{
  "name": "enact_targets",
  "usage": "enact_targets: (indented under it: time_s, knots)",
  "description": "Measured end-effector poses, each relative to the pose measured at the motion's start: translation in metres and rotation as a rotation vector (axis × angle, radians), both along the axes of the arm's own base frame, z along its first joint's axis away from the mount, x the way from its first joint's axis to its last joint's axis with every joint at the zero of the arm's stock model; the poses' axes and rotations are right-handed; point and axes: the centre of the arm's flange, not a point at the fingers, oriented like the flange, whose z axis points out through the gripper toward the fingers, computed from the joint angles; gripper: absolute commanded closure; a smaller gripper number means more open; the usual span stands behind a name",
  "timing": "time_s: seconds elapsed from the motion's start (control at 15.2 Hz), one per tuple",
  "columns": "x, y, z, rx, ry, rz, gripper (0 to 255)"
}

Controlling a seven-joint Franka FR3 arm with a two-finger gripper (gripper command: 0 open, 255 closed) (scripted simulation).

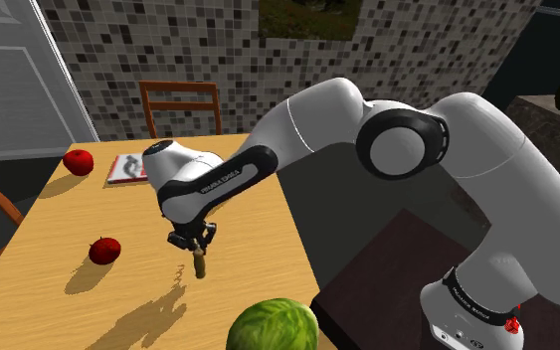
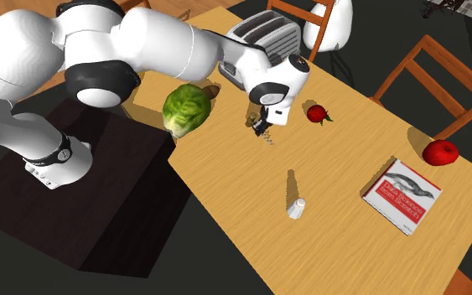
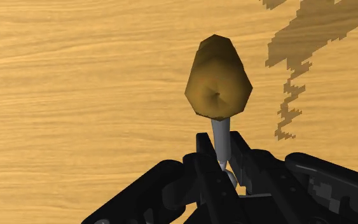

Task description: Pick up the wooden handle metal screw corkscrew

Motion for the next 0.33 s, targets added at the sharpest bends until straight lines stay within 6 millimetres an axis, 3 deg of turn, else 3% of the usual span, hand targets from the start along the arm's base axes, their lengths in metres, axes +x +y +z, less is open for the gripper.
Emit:
enact_targets:
  time_s: [0.33]
  knots:
    - [0.000,0.001,0.023,0.000,0.000,0.000,255]
